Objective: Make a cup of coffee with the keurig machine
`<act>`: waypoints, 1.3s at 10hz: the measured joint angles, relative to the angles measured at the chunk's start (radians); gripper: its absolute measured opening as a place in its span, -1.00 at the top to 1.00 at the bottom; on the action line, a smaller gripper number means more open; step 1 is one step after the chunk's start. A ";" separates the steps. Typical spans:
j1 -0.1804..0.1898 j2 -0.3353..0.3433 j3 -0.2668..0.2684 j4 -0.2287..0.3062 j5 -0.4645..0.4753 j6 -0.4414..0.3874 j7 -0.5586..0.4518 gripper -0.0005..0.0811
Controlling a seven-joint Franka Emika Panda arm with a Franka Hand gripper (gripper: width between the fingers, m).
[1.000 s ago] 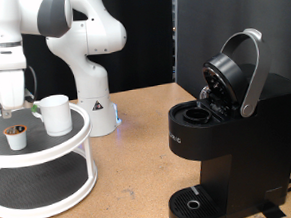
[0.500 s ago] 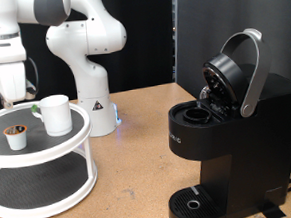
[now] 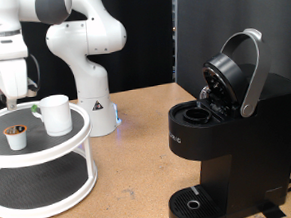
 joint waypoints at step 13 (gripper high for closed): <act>-0.015 0.078 -0.010 -0.137 -0.040 0.243 0.051 -0.98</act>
